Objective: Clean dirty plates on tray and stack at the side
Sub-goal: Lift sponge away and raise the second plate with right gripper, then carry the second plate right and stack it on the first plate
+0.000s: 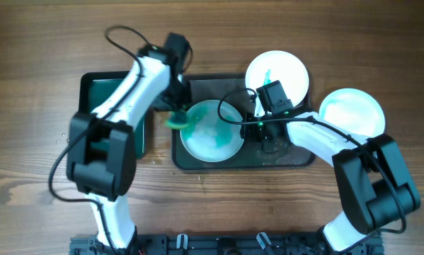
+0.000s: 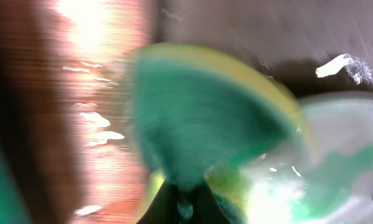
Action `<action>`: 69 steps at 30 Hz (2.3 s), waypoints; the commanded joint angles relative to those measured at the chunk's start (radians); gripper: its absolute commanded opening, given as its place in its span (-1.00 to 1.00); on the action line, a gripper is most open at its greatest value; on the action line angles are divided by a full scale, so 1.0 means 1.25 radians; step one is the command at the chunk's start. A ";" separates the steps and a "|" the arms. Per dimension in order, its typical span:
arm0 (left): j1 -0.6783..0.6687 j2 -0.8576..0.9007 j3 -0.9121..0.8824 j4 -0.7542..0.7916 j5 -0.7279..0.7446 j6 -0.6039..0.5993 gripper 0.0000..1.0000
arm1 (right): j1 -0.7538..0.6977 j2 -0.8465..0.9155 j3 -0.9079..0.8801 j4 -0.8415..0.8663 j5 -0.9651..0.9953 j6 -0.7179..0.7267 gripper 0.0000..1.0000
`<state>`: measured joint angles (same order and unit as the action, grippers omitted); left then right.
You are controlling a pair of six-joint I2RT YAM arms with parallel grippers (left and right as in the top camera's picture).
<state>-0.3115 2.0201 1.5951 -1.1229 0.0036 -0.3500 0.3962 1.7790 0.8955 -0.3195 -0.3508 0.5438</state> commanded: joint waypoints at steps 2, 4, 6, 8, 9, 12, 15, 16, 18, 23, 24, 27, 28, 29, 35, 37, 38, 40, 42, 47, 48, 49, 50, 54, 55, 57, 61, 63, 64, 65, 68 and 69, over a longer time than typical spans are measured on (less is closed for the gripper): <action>0.078 -0.111 0.128 -0.091 -0.078 -0.018 -0.92 | -0.005 -0.107 0.008 -0.058 0.094 -0.018 -0.91; 0.091 -0.139 0.146 -0.112 -0.076 -0.009 -0.92 | -0.004 -0.165 0.008 -0.090 0.152 -0.026 -0.91; 0.099 -0.164 0.146 -0.111 -0.076 0.003 -0.92 | 0.005 -0.214 0.008 -0.108 0.210 -0.042 -0.91; 0.107 -0.181 0.146 -0.111 -0.076 0.004 -0.92 | 0.030 -0.270 0.008 -0.131 0.306 -0.049 -0.91; 0.110 -0.183 0.146 -0.111 -0.076 0.004 -0.92 | 0.041 -0.287 0.008 -0.136 0.337 -0.055 -0.91; 0.113 -0.180 0.145 -0.114 -0.076 0.004 -0.92 | 0.110 -0.343 0.009 -0.160 0.508 -0.059 -0.90; 0.113 -0.177 0.145 -0.115 -0.076 0.004 -0.92 | 0.187 -0.364 0.013 -0.181 0.676 -0.061 -0.91; 0.113 -0.177 0.145 -0.115 -0.076 0.004 -0.92 | 0.208 -0.364 0.015 -0.185 0.715 -0.067 -0.91; 0.113 -0.177 0.145 -0.115 -0.076 0.004 -0.92 | 0.255 -0.364 0.020 -0.189 0.798 -0.089 -0.91; 0.113 -0.177 0.145 -0.120 -0.076 0.004 -0.92 | 0.386 -0.364 0.032 -0.182 1.083 -0.186 -0.91; 0.113 -0.177 0.145 -0.120 -0.076 0.004 -0.92 | 0.407 -0.364 0.033 -0.173 1.136 -0.214 -0.91; 0.113 -0.177 0.145 -0.120 -0.076 0.004 -0.92 | 0.457 -0.364 0.033 -0.127 1.267 -0.324 -0.91; 0.113 -0.177 0.145 -0.120 -0.076 0.004 -0.92 | 0.468 -0.364 0.033 -0.110 1.292 -0.351 -0.91; 0.113 -0.177 0.145 -0.120 -0.076 0.004 -0.92 | 0.478 -0.364 0.033 -0.085 1.317 -0.386 -0.91; 0.113 -0.177 0.145 -0.119 -0.076 0.004 -0.92 | 0.501 -0.364 0.033 0.047 1.350 -0.517 -0.91; 0.113 -0.177 0.145 -0.119 -0.076 0.004 -0.92 | 0.501 -0.364 0.033 0.065 1.350 -0.522 -0.91; 0.113 -0.177 0.145 -0.119 -0.076 0.004 -0.92 | 0.501 -0.364 0.032 0.064 1.350 -0.519 -0.91; 0.113 -0.177 0.145 -0.120 -0.076 0.004 -0.92 | 0.501 -0.363 0.032 0.063 1.349 -0.511 -0.91; 0.113 -0.177 0.145 -0.120 -0.076 0.004 -0.92 | 0.501 -0.363 0.032 0.063 1.344 -0.502 -0.91; 0.112 -0.177 0.145 -0.120 -0.076 0.004 -0.92 | 0.491 -0.363 0.031 -0.015 1.254 -0.391 -0.91; 0.112 -0.177 0.145 -0.121 -0.076 0.004 -0.92 | 0.486 -0.363 0.031 -0.048 1.222 -0.345 -0.91; 0.113 -0.177 0.145 -0.122 -0.076 0.004 -0.92 | 0.475 -0.363 0.031 -0.089 1.173 -0.279 -0.91; 0.113 -0.177 0.145 -0.124 -0.076 0.004 -0.92 | 0.462 -0.363 0.031 -0.119 1.130 -0.227 -0.91; 0.112 -0.177 0.145 -0.126 -0.076 0.004 -0.92 | 0.387 -0.363 0.031 -0.187 0.912 -0.058 -0.91; 0.112 -0.177 0.145 -0.126 -0.076 0.004 -0.92 | 0.369 -0.363 0.031 -0.186 0.854 -0.046 -0.92; 0.112 -0.177 0.145 -0.126 -0.076 0.004 -0.92 | 0.328 -0.363 0.031 -0.185 0.739 -0.016 -0.91; 0.112 -0.177 0.145 -0.129 -0.075 0.004 -0.92 | 0.230 -0.363 0.031 -0.185 0.511 0.009 -0.92; 0.112 -0.177 0.145 -0.129 -0.075 0.004 -0.92 | 0.173 -0.363 0.031 -0.182 0.412 0.008 -0.92; 0.112 -0.177 0.145 -0.129 -0.075 0.004 -0.92 | 0.139 -0.364 0.031 -0.180 0.360 0.008 -0.91; 0.112 -0.177 0.145 -0.129 -0.075 0.004 -0.92 | 0.101 -0.364 0.031 -0.178 0.309 0.007 -0.92; 0.112 -0.177 0.145 -0.130 -0.075 0.004 -0.92 | -0.004 -0.366 0.031 -0.180 0.189 0.006 -0.92; 0.112 -0.177 0.145 -0.130 -0.075 0.004 -0.92 | -0.055 -0.368 0.031 -0.184 0.139 0.005 -0.91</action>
<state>-0.1806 1.7962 1.7687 -1.2842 -0.0814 -0.3538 0.4622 1.3380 0.9195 -0.5499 0.1207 0.5232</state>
